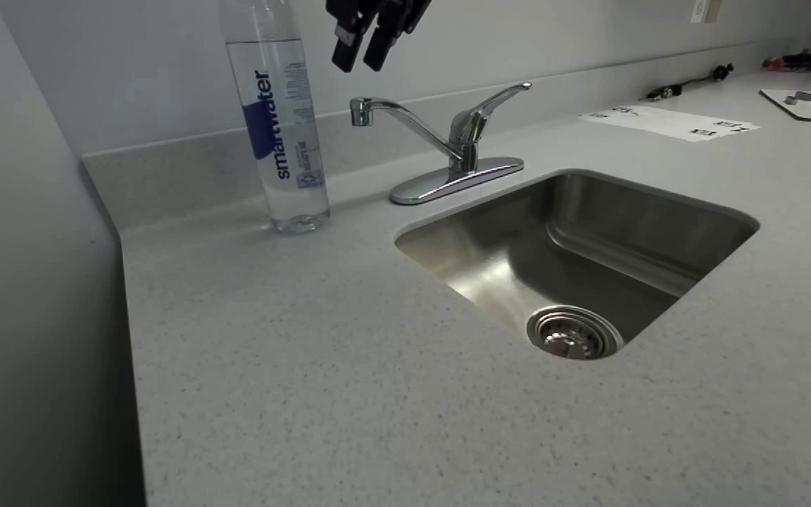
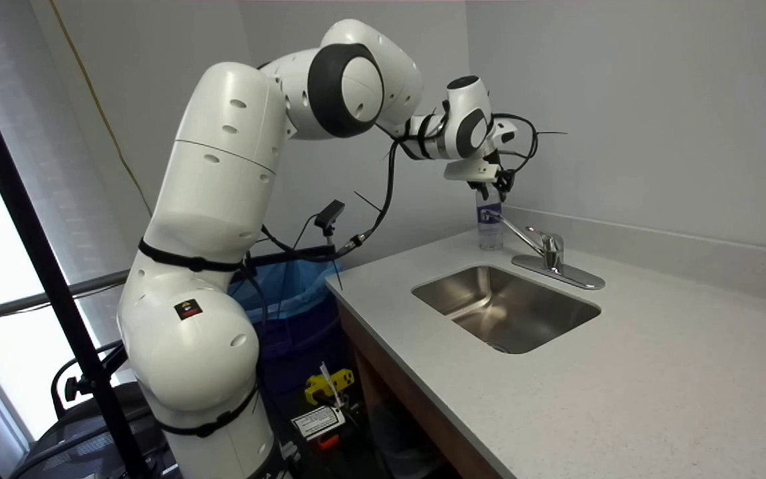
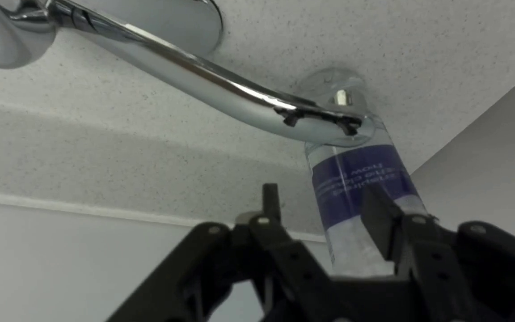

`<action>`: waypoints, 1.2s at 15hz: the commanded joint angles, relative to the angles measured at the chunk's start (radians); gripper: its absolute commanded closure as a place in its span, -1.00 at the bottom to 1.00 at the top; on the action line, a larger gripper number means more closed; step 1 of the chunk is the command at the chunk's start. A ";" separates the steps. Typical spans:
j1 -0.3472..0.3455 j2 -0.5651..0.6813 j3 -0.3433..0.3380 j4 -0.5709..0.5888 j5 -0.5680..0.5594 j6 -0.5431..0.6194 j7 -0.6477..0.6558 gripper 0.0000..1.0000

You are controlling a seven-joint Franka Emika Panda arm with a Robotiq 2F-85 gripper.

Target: Turn the tap nozzle to the right then pull up the tap lever

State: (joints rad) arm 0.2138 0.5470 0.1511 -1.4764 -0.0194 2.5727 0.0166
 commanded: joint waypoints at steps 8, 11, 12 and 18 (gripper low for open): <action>0.054 0.181 -0.036 0.241 -0.013 -0.038 0.042 1.00; 0.065 0.201 -0.052 0.271 -0.020 -0.073 0.060 1.00; 0.067 0.203 -0.058 0.278 -0.021 -0.098 0.071 1.00; 0.066 0.193 -0.073 0.284 -0.031 -0.236 0.096 1.00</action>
State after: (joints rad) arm 0.2679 0.7260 0.0930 -1.2386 -0.0358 2.4094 0.0903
